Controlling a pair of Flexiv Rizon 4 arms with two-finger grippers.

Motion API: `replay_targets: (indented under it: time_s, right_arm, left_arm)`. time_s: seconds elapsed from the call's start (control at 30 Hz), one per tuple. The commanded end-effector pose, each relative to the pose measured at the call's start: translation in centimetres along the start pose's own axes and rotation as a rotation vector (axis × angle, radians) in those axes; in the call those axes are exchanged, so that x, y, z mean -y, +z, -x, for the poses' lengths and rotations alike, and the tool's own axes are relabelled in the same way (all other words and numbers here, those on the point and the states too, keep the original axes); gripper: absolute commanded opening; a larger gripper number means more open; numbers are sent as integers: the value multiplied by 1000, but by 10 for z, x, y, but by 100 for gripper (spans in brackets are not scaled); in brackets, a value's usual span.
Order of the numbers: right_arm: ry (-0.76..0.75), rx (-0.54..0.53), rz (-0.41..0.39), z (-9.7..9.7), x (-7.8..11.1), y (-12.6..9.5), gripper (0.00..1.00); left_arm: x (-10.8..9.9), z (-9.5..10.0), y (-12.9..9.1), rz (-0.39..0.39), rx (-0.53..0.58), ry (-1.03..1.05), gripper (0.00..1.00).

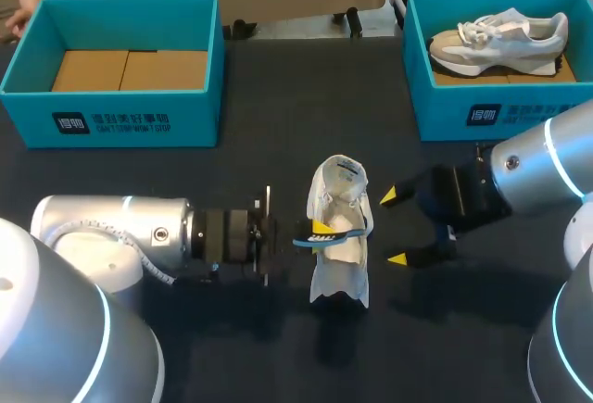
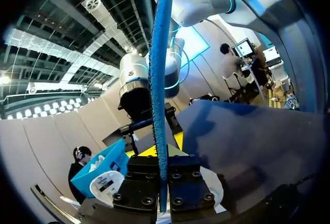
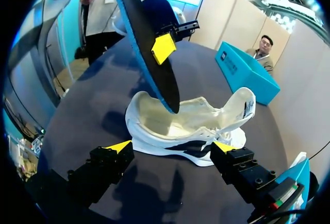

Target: Take the shoe out of the shoebox, open the shoe tongue, remove and reinsert the insole, then place the shoe into the shoebox

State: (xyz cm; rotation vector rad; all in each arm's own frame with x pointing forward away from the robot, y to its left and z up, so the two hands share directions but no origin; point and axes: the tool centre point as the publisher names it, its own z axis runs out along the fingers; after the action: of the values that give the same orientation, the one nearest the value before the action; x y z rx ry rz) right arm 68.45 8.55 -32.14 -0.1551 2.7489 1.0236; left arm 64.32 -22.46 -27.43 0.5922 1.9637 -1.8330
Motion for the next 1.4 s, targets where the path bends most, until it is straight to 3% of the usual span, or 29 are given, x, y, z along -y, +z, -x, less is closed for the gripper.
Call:
replay_targets:
  time_s: [0.03,1.4]
  right_arm:
    - [-1,3,-2,-1,-1,0,100]
    - [-1,3,-2,-1,-1,0,100]
  left_arm:
    - [-5,0,9,-4,-8,1,0]
    - [-47,-7,24,49,20,66,0]
